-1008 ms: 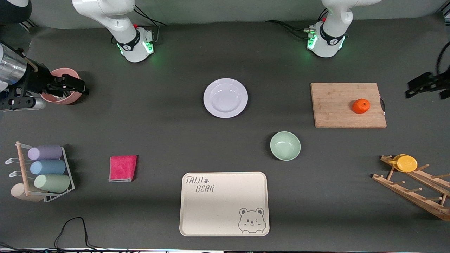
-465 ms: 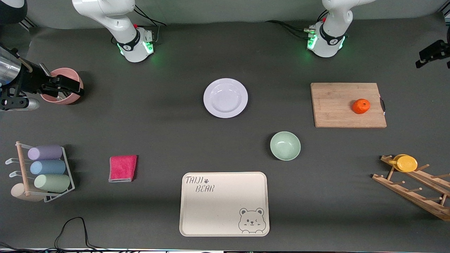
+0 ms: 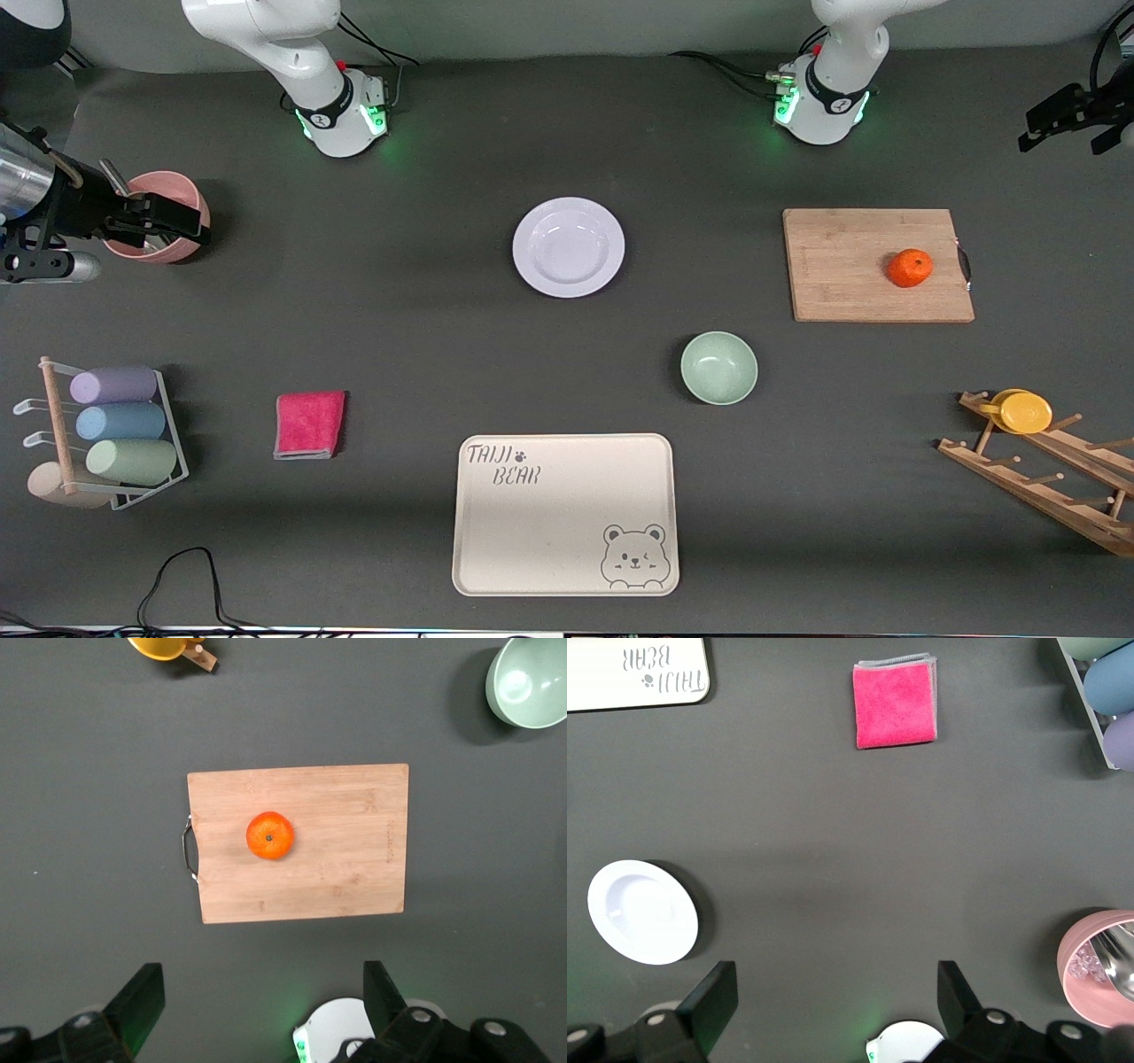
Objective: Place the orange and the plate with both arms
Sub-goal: 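Move the left gripper toward the orange on the wooden cutting board, then lower the left gripper and close it around the orange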
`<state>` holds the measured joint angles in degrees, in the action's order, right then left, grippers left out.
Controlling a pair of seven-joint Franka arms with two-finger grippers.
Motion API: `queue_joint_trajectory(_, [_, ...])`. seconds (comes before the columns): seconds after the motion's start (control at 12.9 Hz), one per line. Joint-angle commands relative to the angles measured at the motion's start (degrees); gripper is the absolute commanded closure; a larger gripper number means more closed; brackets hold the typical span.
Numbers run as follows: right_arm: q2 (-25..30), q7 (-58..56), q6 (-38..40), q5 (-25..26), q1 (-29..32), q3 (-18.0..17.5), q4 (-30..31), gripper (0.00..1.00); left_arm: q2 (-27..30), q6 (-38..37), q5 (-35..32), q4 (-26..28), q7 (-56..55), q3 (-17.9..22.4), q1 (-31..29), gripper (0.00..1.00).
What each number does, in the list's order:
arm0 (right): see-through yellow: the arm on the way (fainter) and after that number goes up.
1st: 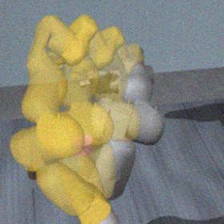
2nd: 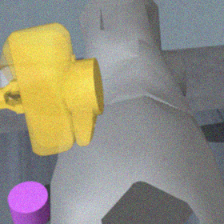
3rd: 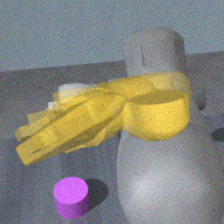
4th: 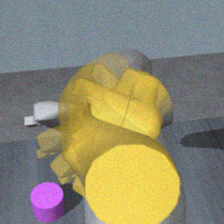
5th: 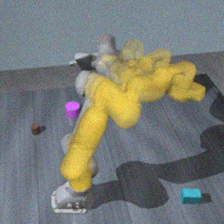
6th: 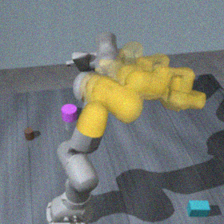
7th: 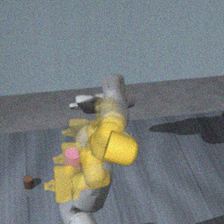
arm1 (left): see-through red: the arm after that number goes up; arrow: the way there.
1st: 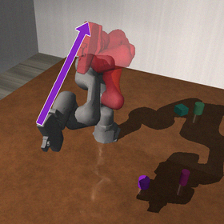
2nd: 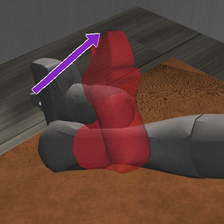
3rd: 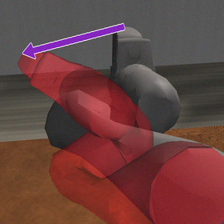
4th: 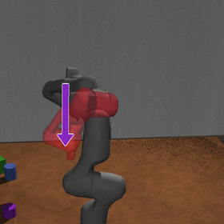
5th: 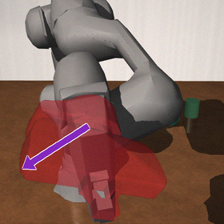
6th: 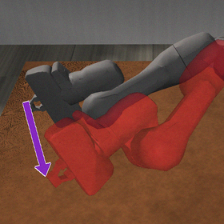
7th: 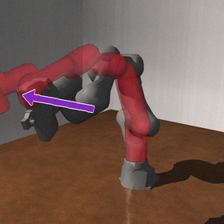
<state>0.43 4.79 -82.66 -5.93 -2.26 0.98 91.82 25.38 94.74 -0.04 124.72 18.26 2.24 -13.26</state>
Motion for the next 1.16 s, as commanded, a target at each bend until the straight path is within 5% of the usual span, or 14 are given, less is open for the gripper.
queue_joint_trajectory(0.0, [-0.6,0.8,1.1,1.1,-0.2,0.1,-1.2,0.00,0.1,5.7,-0.4,5.9,0.6,-0.1,0.9,0.00])
queue_joint_trajectory(0.31, [-0.6,0.8,1.2,1.1,-0.1,0.2,-1.2,0.00,-5.3,10.6,-0.5,8.3,1.1,-0.1,1.7,0.00])
queue_joint_trajectory(1.09, [-2.0,0.8,1.1,1.0,0.0,0.3,-1.2,0.00,-14.6,36.8,-4.5,23.9,4.1,-0.1,1.7,0.00])
